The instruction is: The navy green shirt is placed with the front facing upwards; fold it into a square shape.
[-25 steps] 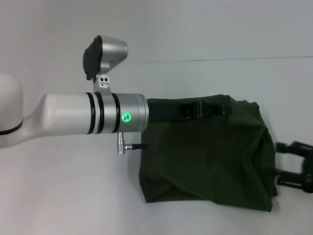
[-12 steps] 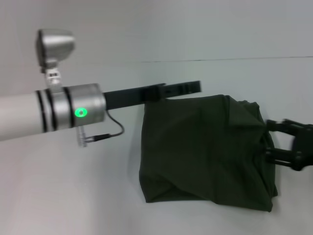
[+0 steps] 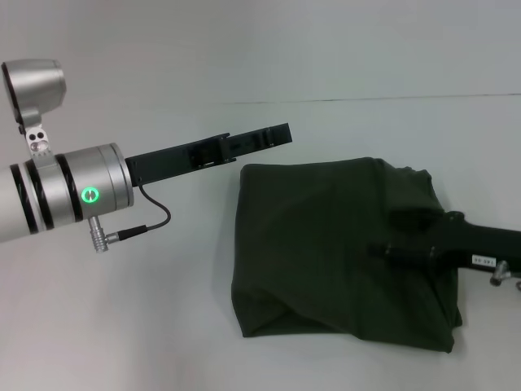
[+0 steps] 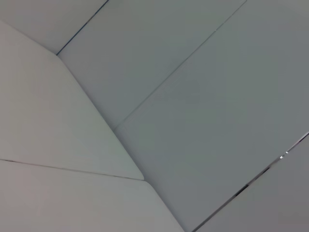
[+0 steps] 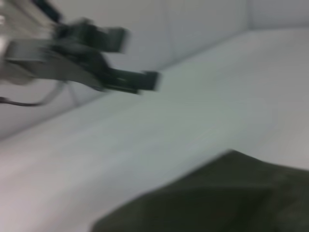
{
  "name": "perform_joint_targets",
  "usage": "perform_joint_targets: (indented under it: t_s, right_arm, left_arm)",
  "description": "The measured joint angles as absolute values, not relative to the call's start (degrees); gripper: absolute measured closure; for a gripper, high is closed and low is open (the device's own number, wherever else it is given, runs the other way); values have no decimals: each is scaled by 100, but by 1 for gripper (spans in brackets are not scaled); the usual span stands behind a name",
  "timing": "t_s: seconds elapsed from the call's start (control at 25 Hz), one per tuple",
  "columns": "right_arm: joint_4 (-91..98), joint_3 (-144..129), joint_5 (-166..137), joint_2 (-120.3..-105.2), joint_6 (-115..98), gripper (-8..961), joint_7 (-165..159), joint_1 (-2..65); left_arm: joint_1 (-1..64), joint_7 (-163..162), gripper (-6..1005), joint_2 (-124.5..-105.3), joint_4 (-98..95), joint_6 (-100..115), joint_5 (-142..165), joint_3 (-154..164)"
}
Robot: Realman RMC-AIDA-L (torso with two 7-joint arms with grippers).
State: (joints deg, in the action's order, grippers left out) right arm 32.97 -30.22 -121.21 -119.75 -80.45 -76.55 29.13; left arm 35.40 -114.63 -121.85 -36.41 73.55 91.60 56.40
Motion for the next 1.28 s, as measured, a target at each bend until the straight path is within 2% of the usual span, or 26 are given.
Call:
perform_joint_targets:
  t_s: [0.52,1.0,1.28]
  right_arm:
    - [3293,-2979,-12004,-11954,-5978,123,-8144,3062]
    - [4225,-3029,-11616,-11948,-8265,122,-8055,2526]
    - [3902,-3166,-11862,-11964,-8358,121,-8027,2294]
  left_arm:
    - [3473,-11394,75,-12235,-3618,7419,9175,5643]
    - [3323,-11353,75,-12223,-3648,7502,9174,5565]
    - [3328,-11330,76,-12228,-3636,7498,9169,5563]
